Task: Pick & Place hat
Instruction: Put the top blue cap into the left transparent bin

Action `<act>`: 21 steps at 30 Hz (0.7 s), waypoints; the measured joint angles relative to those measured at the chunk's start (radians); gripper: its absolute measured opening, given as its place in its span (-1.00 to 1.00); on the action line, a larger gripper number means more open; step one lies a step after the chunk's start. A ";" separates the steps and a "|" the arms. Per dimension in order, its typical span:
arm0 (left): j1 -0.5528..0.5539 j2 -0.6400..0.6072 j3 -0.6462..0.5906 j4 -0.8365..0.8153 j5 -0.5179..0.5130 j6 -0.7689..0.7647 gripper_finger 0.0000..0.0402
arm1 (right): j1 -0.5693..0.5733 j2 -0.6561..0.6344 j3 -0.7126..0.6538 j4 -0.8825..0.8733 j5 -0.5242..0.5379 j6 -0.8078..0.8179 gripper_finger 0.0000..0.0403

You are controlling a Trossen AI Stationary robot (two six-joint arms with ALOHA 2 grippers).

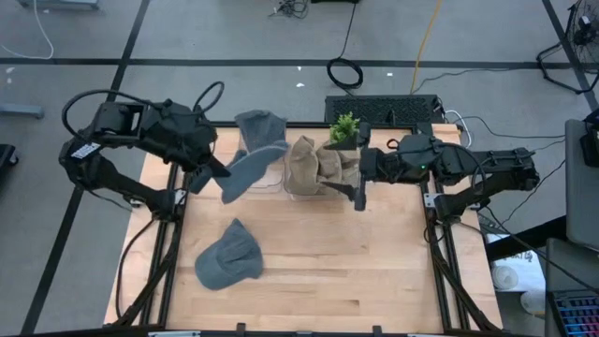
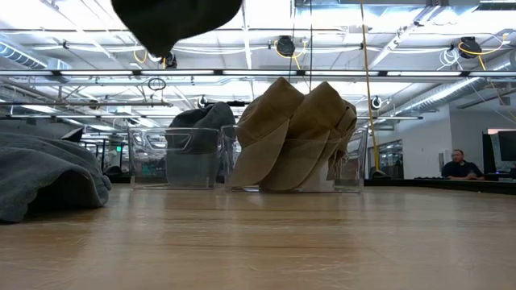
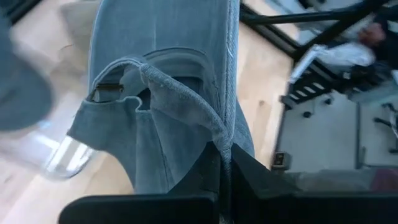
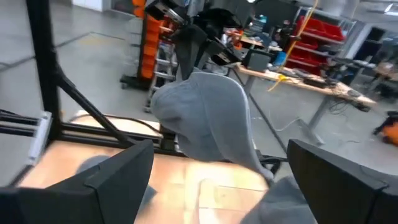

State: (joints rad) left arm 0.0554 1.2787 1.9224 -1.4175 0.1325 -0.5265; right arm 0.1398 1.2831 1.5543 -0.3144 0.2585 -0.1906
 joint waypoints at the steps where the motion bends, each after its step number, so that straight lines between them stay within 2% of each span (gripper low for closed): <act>1: -0.017 0.009 0.000 0.020 0.002 0.000 -0.96 | 0.000 0.000 0.000 0.001 -0.017 0.012 0.78; 8: -0.112 0.059 0.000 0.088 0.033 -0.034 -0.96 | 0.000 -0.009 -0.001 -0.004 -0.035 0.023 0.78; 16: -0.163 0.111 0.001 0.249 0.037 -0.051 -0.96 | 0.000 -0.013 -0.001 -0.005 -0.220 0.127 0.78; 21: -0.165 0.138 0.001 0.330 0.050 -0.048 -0.96 | 0.006 -0.013 -0.001 -0.015 -0.234 0.131 0.78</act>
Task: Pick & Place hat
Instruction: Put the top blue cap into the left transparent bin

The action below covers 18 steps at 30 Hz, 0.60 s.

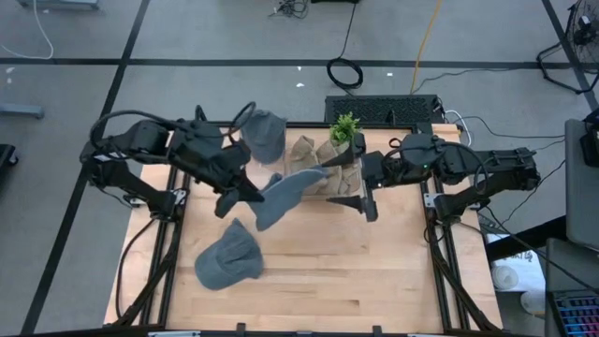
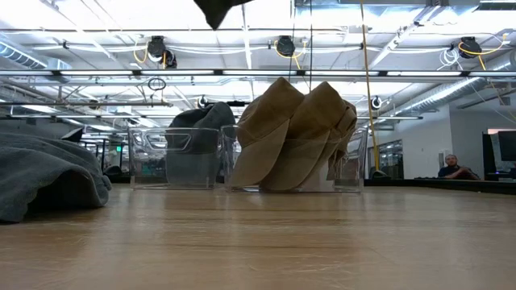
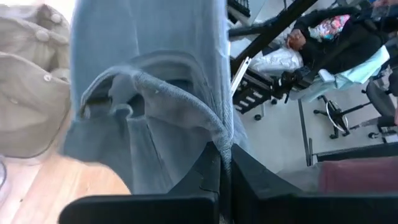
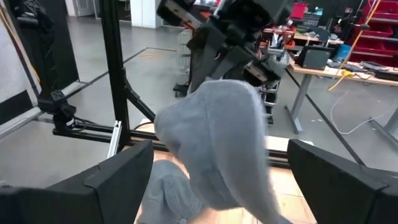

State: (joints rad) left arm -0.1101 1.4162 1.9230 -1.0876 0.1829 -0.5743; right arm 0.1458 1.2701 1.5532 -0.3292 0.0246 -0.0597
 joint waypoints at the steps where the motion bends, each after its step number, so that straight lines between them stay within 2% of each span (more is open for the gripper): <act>1: -0.001 0.003 -0.001 0.002 0.002 -0.001 -0.96 | 0.002 0.000 0.000 0.000 0.000 0.000 0.78; 7: -0.020 0.024 -0.002 0.086 0.024 -0.003 -0.96 | 0.007 0.000 0.000 -0.052 -0.001 0.003 0.78; 13: -0.044 0.027 -0.001 0.125 0.030 0.000 -0.96 | 0.007 0.000 0.000 -0.065 -0.007 0.082 0.77; 18: -0.049 0.026 -0.001 0.129 0.024 -0.001 -0.96 | 0.015 0.000 0.000 -0.064 -0.037 0.077 0.57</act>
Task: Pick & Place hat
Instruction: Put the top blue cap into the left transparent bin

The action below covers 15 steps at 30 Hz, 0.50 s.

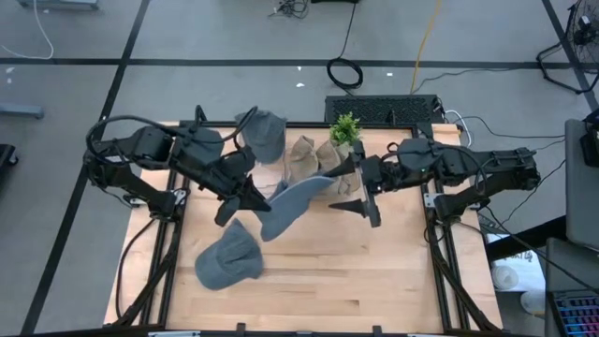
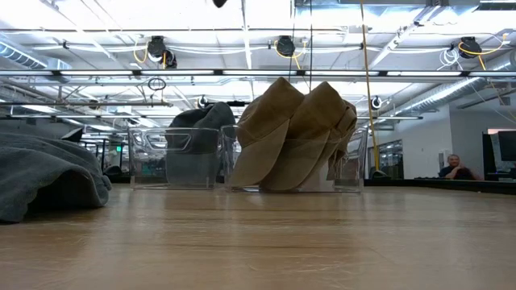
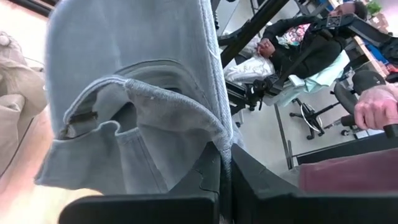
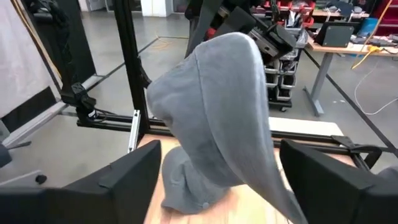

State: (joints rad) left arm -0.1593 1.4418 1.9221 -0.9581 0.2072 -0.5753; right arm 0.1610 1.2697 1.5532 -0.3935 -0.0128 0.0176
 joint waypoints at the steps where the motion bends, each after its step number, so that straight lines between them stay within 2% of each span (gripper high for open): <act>1: 0.000 0.000 0.000 0.000 -0.002 -0.003 -0.96 | 0.003 0.000 0.000 0.000 -0.002 0.000 0.51; 9: 0.000 0.000 0.000 -0.001 -0.005 -0.004 -0.96 | 0.021 0.000 0.000 0.005 -0.016 -0.002 -0.06; 15: -0.001 0.000 0.000 -0.001 -0.004 -0.004 -0.96 | 0.044 0.000 0.000 0.021 -0.015 -0.010 -0.56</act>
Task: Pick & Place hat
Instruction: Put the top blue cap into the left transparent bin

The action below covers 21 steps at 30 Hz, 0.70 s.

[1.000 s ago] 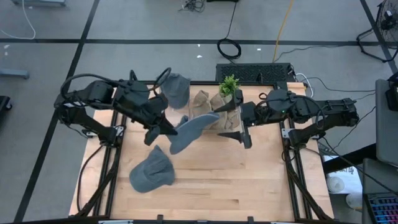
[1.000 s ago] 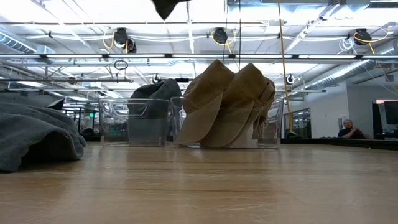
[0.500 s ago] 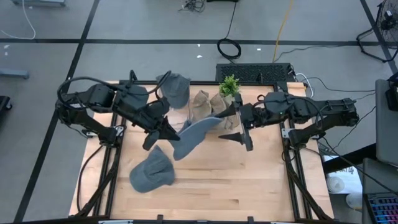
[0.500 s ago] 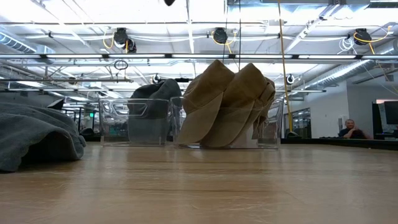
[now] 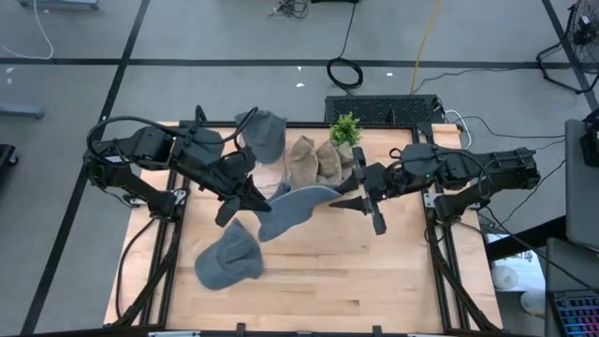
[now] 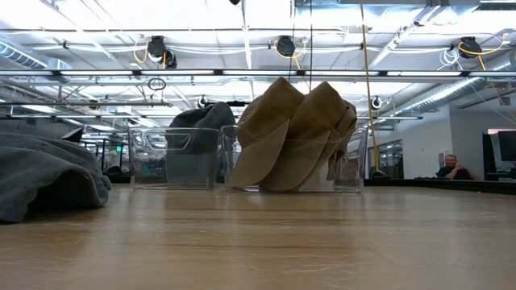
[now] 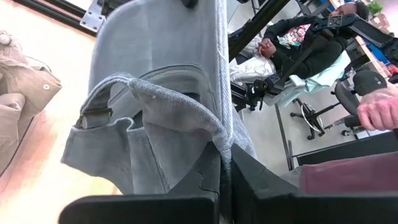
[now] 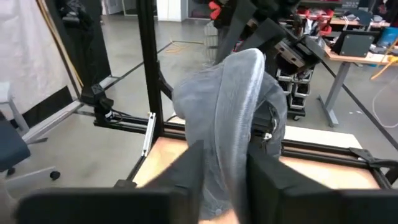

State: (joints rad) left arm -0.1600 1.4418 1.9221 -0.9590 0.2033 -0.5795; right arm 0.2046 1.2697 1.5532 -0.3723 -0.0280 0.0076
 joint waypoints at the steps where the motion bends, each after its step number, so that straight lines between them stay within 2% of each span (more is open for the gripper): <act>1: 0.000 -0.003 0.000 0.000 0.000 0.000 -0.96 | 0.003 0.000 0.000 0.000 0.000 -0.010 -0.66; 3: 0.000 -0.009 0.000 0.002 0.001 -0.001 -0.96 | 0.011 0.000 0.000 -0.006 0.000 -0.043 -0.88; 5: 0.000 -0.011 0.000 0.019 0.004 -0.002 -0.96 | 0.021 0.000 0.000 -0.007 0.005 -0.083 -0.95; 8: 0.000 -0.016 0.000 0.053 0.018 0.011 -0.92 | 0.045 0.000 0.001 -0.005 0.062 -0.129 -0.98; 12: 0.015 -0.022 0.000 0.077 0.028 0.099 -0.68 | 0.071 -0.013 0.002 -0.035 0.132 -0.158 -0.98; 17: 0.045 -0.033 0.000 0.085 0.033 0.215 -0.44 | 0.073 -0.053 0.002 -0.096 0.145 -0.107 -0.99; 21: 0.081 -0.039 0.000 0.083 0.033 0.312 -0.31 | 0.074 -0.090 0.002 -0.157 0.210 -0.072 -0.99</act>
State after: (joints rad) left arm -0.0786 1.4033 1.9217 -0.8757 0.2360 -0.2674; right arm 0.2783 1.1795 1.5547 -0.5291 0.1824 -0.0649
